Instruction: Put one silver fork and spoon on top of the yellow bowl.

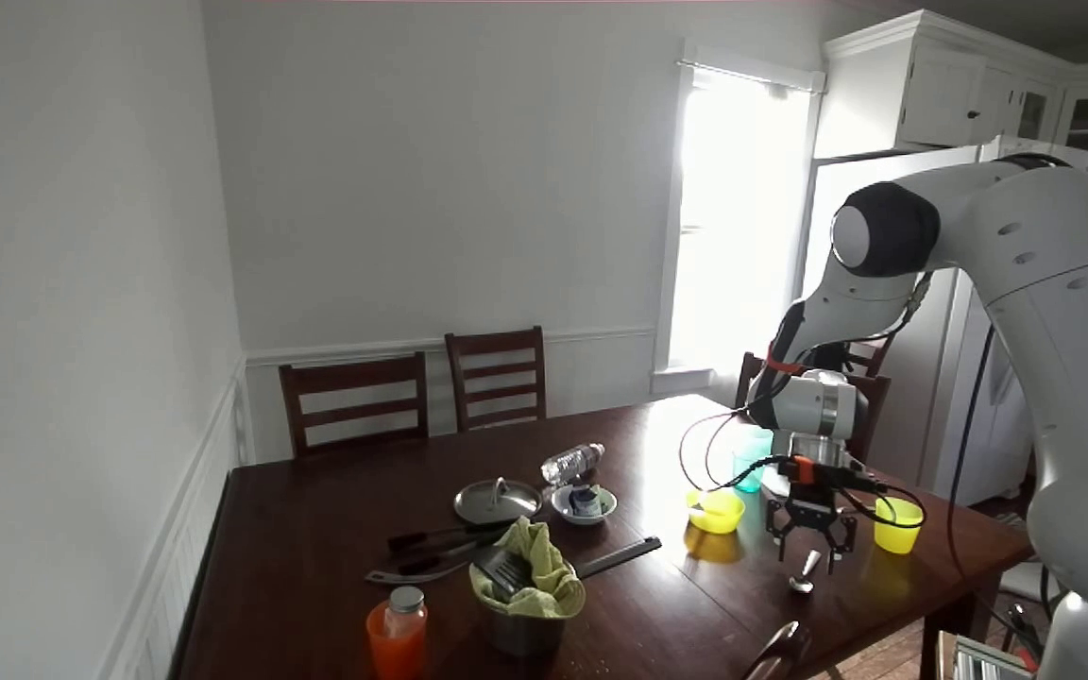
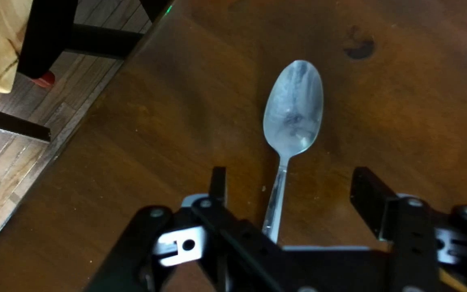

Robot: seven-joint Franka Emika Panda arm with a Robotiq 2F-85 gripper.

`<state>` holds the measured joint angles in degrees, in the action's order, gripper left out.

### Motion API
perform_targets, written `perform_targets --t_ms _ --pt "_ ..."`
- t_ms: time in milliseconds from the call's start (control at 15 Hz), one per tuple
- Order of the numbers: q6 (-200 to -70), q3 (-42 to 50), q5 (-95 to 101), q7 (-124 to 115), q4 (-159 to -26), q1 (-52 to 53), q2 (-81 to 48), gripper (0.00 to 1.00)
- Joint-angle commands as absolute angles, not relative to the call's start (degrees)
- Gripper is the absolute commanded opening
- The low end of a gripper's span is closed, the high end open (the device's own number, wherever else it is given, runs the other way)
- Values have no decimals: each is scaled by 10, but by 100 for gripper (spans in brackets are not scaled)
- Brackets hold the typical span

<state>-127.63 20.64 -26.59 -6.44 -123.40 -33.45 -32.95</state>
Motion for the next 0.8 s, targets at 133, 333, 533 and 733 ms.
perform_targets --t_ms 133,333,533,733 --pt "-1276 192 -281 -40 -1221 -362 -338 35" --pt "-1275 191 -278 -39 -1219 -367 -340 15" --pt "-1275 191 -277 -42 -1214 -370 -345 43" --pt "-1274 191 -275 -44 -1210 -370 -349 45"
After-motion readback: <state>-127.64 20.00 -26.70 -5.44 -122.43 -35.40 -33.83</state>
